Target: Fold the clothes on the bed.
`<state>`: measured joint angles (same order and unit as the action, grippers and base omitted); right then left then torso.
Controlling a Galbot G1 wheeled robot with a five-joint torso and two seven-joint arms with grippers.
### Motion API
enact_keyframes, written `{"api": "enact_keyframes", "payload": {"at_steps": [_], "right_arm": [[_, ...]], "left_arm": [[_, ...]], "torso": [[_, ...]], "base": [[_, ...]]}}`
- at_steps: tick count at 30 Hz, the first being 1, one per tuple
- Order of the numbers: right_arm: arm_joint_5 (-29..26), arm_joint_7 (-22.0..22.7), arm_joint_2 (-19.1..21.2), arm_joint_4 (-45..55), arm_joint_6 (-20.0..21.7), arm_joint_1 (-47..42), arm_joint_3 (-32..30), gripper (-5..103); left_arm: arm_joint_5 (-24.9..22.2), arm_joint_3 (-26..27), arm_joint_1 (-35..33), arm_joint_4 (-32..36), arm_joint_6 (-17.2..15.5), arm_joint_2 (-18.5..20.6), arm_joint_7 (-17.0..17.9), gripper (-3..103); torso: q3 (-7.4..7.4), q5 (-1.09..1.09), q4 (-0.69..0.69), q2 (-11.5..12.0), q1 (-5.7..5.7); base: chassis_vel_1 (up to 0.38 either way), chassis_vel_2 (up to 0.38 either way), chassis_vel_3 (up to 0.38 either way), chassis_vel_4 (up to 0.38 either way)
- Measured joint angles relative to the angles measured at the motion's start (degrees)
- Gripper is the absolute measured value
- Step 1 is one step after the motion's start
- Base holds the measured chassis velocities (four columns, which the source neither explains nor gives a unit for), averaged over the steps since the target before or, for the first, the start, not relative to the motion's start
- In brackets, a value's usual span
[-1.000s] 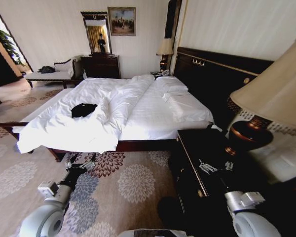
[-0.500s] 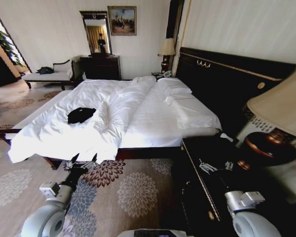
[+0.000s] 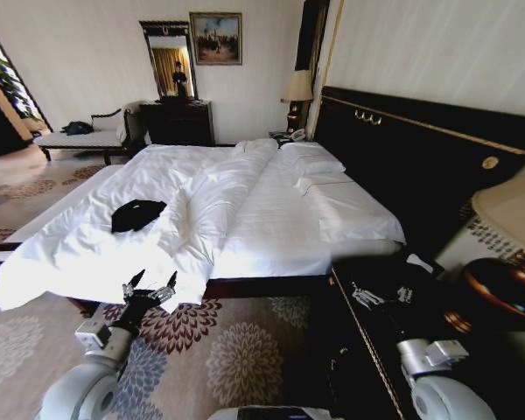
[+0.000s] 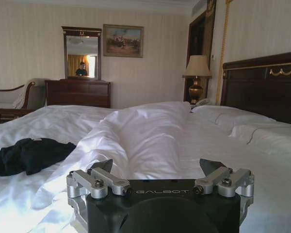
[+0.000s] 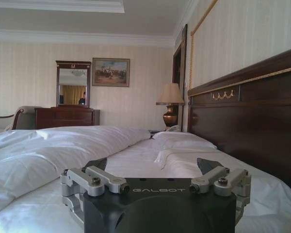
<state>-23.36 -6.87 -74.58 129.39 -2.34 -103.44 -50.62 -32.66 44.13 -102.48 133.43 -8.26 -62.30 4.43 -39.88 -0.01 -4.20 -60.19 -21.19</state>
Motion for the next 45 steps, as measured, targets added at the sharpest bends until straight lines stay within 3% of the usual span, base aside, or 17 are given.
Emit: {"api": "enact_keyframes", "payload": {"at_steps": [45], "right_arm": [[1.5,0.8,-0.9,-0.2,0.2,-0.1,2.0,100]], "left_arm": [[-0.1,1.2,-1.4,0.2,1.5,-0.5,-0.7,100]], "torso": [[0.0,0.01,0.01,0.0,-0.01]], "base": [[-0.176,0.182,0.18,-0.17]]}}
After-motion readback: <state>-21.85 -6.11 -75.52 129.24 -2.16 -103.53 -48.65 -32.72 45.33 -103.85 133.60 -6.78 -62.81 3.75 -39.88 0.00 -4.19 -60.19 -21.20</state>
